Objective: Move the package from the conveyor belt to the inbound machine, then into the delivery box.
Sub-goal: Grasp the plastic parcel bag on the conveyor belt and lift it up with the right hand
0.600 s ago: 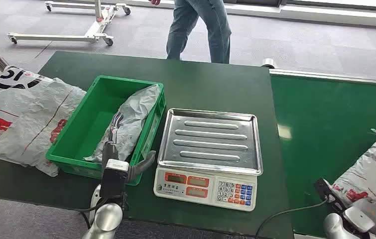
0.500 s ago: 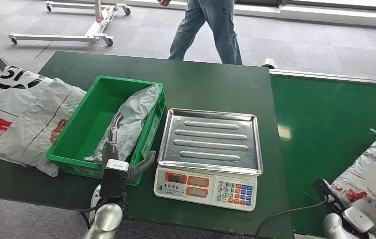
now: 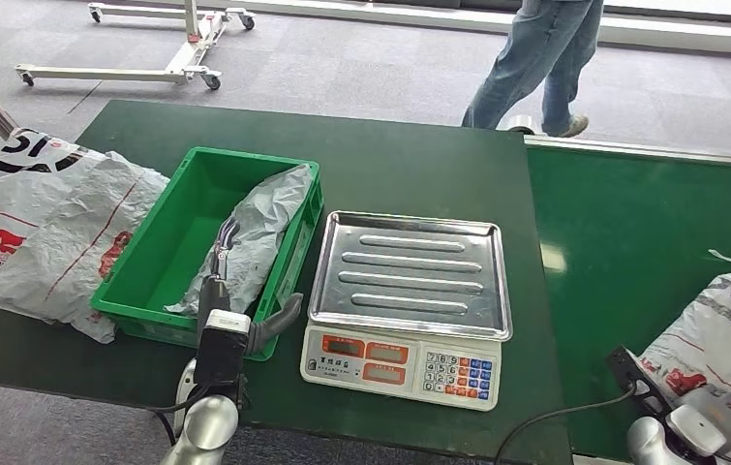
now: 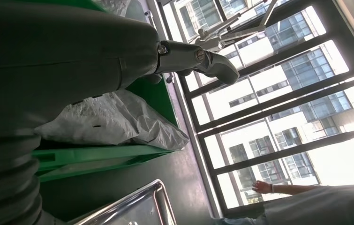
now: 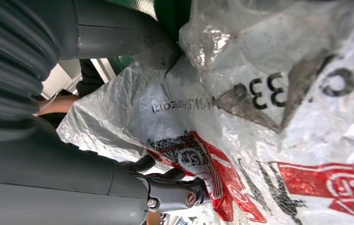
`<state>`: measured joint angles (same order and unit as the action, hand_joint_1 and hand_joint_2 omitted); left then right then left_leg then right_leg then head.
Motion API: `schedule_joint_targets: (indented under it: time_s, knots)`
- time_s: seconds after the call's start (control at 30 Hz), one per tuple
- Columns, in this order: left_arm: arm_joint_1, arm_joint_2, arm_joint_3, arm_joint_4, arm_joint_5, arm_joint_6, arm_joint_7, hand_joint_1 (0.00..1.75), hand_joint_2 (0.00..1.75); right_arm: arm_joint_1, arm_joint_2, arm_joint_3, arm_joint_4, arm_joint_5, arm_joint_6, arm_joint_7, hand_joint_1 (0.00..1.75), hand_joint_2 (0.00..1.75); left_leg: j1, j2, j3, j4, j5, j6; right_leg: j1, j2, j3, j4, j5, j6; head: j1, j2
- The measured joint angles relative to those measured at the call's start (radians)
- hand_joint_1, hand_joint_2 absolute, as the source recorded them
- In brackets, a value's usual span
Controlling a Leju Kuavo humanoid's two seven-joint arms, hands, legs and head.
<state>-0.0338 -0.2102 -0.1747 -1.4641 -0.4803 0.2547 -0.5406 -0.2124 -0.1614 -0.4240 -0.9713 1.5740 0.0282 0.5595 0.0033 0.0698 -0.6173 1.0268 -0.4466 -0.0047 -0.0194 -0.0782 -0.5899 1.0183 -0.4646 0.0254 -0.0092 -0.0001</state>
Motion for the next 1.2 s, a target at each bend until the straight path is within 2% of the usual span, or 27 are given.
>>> schedule_joint_targets:
  time_s: [0.03, 0.23, 1.03, 1.2]
  knots:
    - [0.0, 0.0, 0.0, 0.0, 0.0, 0.001, 0.0, 0.0, 1.75, -0.001, 0.0, -0.001, 0.0, 0.0, -0.002, -0.001, 1.75, 1.75, 0.0, 0.0, 0.0, 0.0, 0.0, 0.0, 0.0, 0.0, 0.0, 0.0, 0.0, 0.0, 0.0, 0.0]
    - [0.002, 0.0, 0.0, 0.0, 0.0, 0.004, 0.0, 0.0, 1.75, -0.017, 0.0, -0.001, 0.01, 0.0, -0.039, 0.001, 1.75, 1.75, 0.0, 0.0, 0.0, 0.0, 0.0, 0.001, 0.0, 0.0, 0.0, 0.0, 0.0, 0.001, 0.0, 0.0]
    - [0.011, 0.0, 0.017, -0.004, 0.0, 0.013, 0.001, 0.0, 1.75, -0.031, -0.002, 0.008, 0.017, 0.0, -0.045, -0.001, 1.75, 1.75, 0.0, -0.001, 0.0, 0.0, 0.0, 0.002, 0.0, 0.0, 0.001, 0.0, 0.0, 0.002, 0.0, 0.0]
    - [0.017, 0.0, 0.025, -0.013, 0.0, 0.016, 0.002, 0.0, 1.75, -0.032, -0.002, 0.041, 0.01, 0.0, -0.108, -0.006, 1.75, 1.75, 0.0, 0.0, -0.001, 0.0, 0.0, 0.002, 0.0, 0.0, 0.001, 0.0, 0.0, 0.002, 0.0, 0.0]
